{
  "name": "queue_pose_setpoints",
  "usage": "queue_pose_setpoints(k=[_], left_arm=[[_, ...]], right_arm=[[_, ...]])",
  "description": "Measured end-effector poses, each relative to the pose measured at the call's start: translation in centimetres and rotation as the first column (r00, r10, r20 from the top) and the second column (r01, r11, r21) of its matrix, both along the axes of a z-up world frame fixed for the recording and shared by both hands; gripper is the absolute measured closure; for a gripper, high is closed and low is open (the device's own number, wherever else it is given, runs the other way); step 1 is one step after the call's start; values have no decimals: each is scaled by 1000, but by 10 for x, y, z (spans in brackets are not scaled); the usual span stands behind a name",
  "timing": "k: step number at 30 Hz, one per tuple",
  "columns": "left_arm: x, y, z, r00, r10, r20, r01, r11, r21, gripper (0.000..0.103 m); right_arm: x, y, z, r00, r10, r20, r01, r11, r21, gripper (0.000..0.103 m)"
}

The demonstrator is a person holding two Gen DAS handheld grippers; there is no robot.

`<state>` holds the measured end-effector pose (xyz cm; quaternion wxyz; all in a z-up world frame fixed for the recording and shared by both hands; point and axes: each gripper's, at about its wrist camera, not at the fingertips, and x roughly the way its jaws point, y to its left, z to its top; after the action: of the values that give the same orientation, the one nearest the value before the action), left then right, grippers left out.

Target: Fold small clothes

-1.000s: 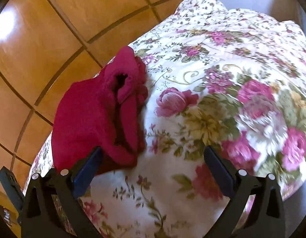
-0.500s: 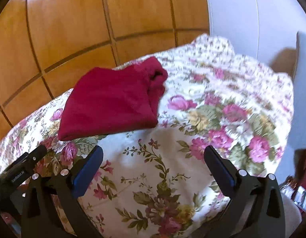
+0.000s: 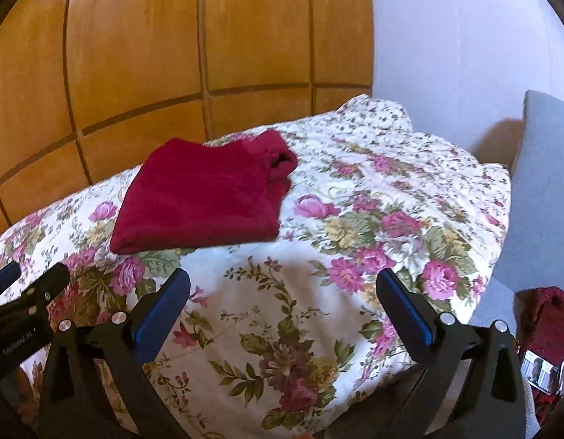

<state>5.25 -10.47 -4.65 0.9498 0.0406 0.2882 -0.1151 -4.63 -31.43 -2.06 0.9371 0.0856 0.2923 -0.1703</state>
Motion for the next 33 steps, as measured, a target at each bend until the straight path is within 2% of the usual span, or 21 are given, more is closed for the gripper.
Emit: queue_pose_setpoints(k=[5,10,16,33], left_arm=[[-9,4,0,999,30,31,-31,999,8,4],[-6,5,1,1000,25,-5,-25,1000,-2,4],[-7,5,3,999,35,6,-35,999,-3,4],[-7,8,4,999,34,1,-34,999,-4,4]], right_arm=[[-7,-5,2,1000,-18,14,17,1000,26,2],[-5,-2,2,1000,1,9,-1,1000,22,2],[-2,6,0,1000,24,-5,-24,1000,-2,2],[-1,6,-2,999,33,-5,-33,999,8,2]])
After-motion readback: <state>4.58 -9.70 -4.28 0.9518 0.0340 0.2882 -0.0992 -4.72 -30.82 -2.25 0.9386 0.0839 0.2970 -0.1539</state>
